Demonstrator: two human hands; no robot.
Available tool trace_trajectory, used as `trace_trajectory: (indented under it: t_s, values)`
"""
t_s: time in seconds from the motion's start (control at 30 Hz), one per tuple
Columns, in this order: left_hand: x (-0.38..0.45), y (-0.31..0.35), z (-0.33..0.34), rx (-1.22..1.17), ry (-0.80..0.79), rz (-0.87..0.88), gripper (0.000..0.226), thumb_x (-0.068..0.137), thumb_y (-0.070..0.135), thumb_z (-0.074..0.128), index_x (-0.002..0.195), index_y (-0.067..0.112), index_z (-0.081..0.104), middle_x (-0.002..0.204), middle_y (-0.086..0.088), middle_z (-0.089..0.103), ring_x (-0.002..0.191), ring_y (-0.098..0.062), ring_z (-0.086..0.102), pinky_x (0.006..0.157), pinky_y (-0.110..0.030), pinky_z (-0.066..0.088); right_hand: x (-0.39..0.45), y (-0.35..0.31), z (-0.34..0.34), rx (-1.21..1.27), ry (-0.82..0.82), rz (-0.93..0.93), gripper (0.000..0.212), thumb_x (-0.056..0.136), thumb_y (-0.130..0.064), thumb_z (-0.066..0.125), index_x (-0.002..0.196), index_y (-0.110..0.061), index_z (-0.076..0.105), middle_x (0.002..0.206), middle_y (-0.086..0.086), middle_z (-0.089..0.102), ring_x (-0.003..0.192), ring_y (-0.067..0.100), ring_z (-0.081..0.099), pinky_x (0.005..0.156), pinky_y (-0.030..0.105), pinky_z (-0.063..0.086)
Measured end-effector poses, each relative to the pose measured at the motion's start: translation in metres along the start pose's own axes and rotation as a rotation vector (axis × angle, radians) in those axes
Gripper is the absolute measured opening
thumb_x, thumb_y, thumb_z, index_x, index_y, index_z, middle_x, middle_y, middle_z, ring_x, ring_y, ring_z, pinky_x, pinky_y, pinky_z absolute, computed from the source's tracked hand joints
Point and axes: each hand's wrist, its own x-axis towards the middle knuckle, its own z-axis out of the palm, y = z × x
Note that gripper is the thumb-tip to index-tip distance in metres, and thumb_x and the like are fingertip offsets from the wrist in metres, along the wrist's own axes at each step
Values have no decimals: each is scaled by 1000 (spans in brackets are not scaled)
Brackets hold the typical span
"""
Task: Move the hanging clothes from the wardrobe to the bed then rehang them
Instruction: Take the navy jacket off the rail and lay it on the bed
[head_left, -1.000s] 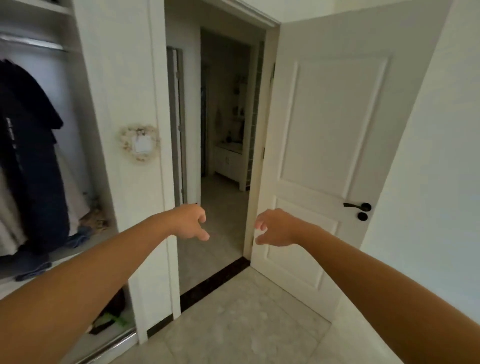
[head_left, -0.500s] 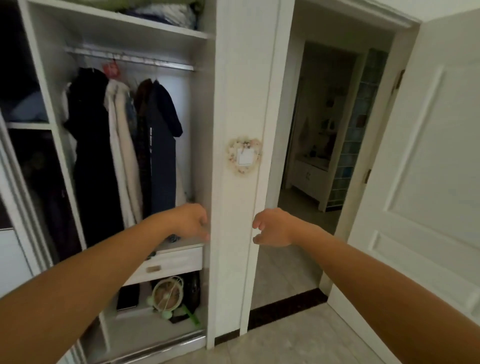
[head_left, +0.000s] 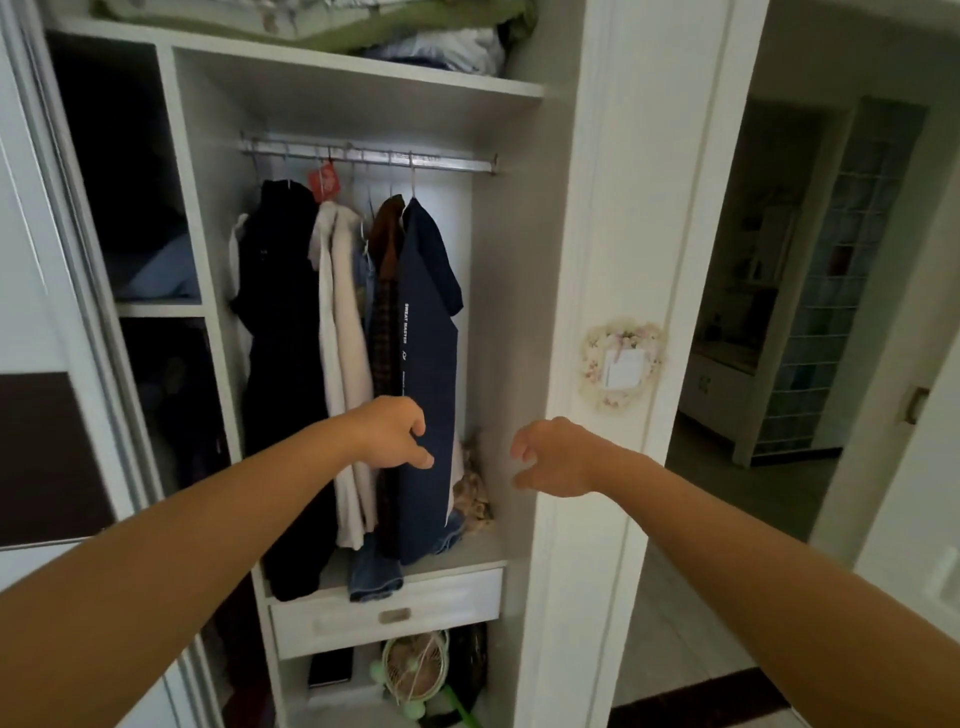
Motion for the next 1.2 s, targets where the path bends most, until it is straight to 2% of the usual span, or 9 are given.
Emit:
trace_trajectory:
  t_s: [0.1, 0.33, 0.43, 0.53, 0.63, 0.83, 0.9, 1.0, 1.2]
  values:
    - [34, -13, -13, -8, 29, -8, 54, 88, 36, 70, 132, 9, 54, 132, -5, 54, 116, -21, 54, 99, -32, 47, 47, 4, -6, -1, 4, -27, 35, 94, -27, 60, 117, -1, 65, 118, 18, 64, 107, 31, 62, 96, 37, 52]
    - [116, -38, -37, 16, 90, -50, 58, 87, 37, 70, 135, 11, 52, 138, -4, 51, 123, -20, 51, 102, -30, 44, 151, 20, -27, -26, 15, -117, 40, 91, -31, 64, 125, -10, 58, 114, 5, 62, 104, 24, 61, 91, 34, 52]
    - [147, -45, -58, 14, 160, -71, 56, 88, 36, 69, 135, 12, 52, 135, -4, 52, 120, -20, 52, 97, -28, 44, 193, 25, -45, -25, 35, -137, 43, 89, -31, 65, 126, -12, 54, 101, -2, 58, 94, 20, 60, 88, 37, 55]
    - [168, -50, -77, 62, 253, -70, 43, 91, 32, 66, 127, 12, 57, 125, -5, 58, 110, -20, 56, 88, -28, 47, 229, 22, -67, -9, 77, -142, 52, 87, -31, 66, 130, -9, 47, 117, 8, 58, 101, 26, 60, 90, 45, 54]
    - [191, -56, -95, 204, 360, -68, 40, 92, 31, 62, 125, 11, 54, 119, -7, 58, 105, -23, 58, 85, -37, 52, 262, 14, -92, 2, 129, -152, 52, 88, -31, 64, 131, -7, 46, 117, 9, 57, 102, 28, 60, 89, 46, 54]
    - [250, -75, -131, 297, 485, -62, 35, 92, 22, 56, 119, 7, 41, 124, -14, 43, 116, -32, 47, 89, -43, 47, 330, -10, -140, 9, 320, -131, 31, 89, -26, 59, 115, -10, 56, 100, 7, 59, 86, 25, 59, 70, 34, 51]
    - [268, -80, -142, 268, 496, -49, 28, 91, 14, 54, 114, 4, 42, 120, -15, 44, 114, -31, 47, 88, -39, 44, 352, -20, -154, -13, 435, -101, 13, 91, -23, 55, 96, -12, 58, 90, 5, 56, 84, 27, 57, 66, 32, 45]
    - [296, -89, -156, 251, 465, 3, 32, 90, 10, 51, 121, 3, 44, 122, -15, 42, 116, -32, 45, 93, -41, 44, 383, -33, -170, 69, 551, -64, 32, 97, -31, 49, 69, -16, 45, 74, 3, 50, 76, 26, 55, 64, 33, 42]
    - [333, -107, -169, 226, 459, 269, 73, 85, 1, 47, 152, 17, 24, 158, -7, 21, 143, -32, 21, 109, -50, 35, 435, -46, -185, 107, 556, 10, 39, 100, -40, 45, 68, -18, 41, 76, 3, 51, 76, 23, 55, 66, 33, 42]
